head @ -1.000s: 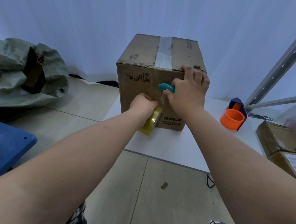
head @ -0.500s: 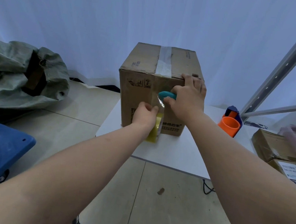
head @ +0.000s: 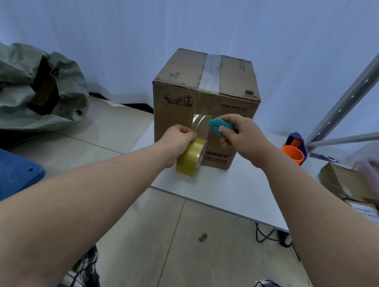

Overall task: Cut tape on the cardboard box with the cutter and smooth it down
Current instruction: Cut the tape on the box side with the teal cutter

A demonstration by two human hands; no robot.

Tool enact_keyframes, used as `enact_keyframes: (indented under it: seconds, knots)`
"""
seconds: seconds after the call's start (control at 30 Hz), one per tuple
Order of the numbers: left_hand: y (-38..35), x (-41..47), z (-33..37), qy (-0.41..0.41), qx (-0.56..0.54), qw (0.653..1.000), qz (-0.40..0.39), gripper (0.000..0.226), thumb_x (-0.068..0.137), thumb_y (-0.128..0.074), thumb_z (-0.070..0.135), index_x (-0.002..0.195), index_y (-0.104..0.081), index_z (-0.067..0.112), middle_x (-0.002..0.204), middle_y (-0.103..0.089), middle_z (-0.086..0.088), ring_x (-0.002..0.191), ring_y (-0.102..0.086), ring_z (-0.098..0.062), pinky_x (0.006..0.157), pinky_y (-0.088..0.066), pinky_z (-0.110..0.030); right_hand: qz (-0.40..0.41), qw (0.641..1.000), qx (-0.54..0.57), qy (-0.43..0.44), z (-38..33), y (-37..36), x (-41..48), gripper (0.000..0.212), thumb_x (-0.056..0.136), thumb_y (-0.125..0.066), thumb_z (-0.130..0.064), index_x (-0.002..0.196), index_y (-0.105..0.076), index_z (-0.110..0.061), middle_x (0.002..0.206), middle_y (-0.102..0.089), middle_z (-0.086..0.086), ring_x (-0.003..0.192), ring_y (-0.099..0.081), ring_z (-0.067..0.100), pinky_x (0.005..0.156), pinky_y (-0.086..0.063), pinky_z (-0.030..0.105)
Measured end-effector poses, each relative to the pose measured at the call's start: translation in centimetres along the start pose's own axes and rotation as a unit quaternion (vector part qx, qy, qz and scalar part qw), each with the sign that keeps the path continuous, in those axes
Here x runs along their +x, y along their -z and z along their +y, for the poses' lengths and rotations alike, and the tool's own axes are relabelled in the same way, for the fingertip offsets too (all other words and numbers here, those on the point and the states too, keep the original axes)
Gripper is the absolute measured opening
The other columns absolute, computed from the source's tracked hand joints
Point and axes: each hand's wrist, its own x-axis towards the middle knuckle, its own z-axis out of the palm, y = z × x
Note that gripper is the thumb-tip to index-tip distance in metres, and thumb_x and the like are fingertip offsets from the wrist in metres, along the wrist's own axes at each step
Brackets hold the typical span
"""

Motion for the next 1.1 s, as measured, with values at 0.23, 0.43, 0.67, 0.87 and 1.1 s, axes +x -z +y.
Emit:
enact_keyframes:
  seconds: [0.23,0.43,0.67,0.87,1.1]
  knots:
    - [-0.1,0.0,-0.2,0.008,0.015,1.0,0.004,0.02,0.092,-0.057,0.027,0.11,-0.053,0.018,0.105,-0.054,-0.005,0.097,-0.051,-0.023,0.082,-0.045,-0.035,0.043,0.984,-0.158,0.064,0.1,-1.0,0.8,0.025,0.091,-0.056,-0.021,0.112,-0.059,-0.008,0.101,-0.064,0.005,0.084,-0.057,0.015,0.067,-0.045,0.016]
    - [-0.1,0.1,-0.3,-0.003,0.016,1.0,0.006,0.019,0.093,-0.056,0.025,0.11,-0.053,0.018,0.1,-0.055,-0.004,0.092,-0.052,-0.021,0.078,-0.044,-0.033,0.088,0.992,-0.063,0.068,-0.6,-1.4,1.2,0.022,0.088,-0.061,-0.019,0.107,-0.059,-0.008,0.092,-0.059,-0.001,0.081,-0.056,0.012,0.076,-0.049,0.024]
    - [0.1,0.1,-0.3,-0.01,0.02,1.0,0.002,0.017,0.093,-0.055,0.025,0.109,-0.052,0.019,0.102,-0.054,-0.004,0.094,-0.051,-0.021,0.078,-0.043,-0.034,0.01,0.979,0.202,-0.034,-1.0,-0.5,0.8,0.024,0.086,-0.064,-0.012,0.108,-0.057,-0.006,0.099,-0.065,0.008,0.093,-0.065,0.018,0.074,-0.058,0.023]
    - [0.1,0.0,-0.3,-0.006,0.01,1.0,0.001,0.023,0.093,-0.055,0.025,0.115,-0.055,0.016,0.098,-0.054,-0.003,0.084,-0.051,-0.016,0.075,-0.043,-0.032,0.03,0.991,-0.12,0.052,-0.2,-1.2,1.0,0.028,0.089,-0.058,-0.015,0.116,-0.058,-0.007,0.107,-0.063,0.007,0.092,-0.057,0.016,0.084,-0.05,0.028]
    - [0.0,-0.2,-0.5,0.009,-0.008,1.0,0.011,0.017,0.092,-0.056,0.026,0.108,-0.053,0.019,0.096,-0.055,-0.003,0.092,-0.053,-0.021,0.084,-0.046,-0.038,0.069,0.96,-0.246,0.111,-1.0,-2.6,1.3,0.021,0.09,-0.056,-0.022,0.106,-0.059,-0.01,0.099,-0.055,0.003,0.085,-0.051,0.016,0.078,-0.051,0.033]
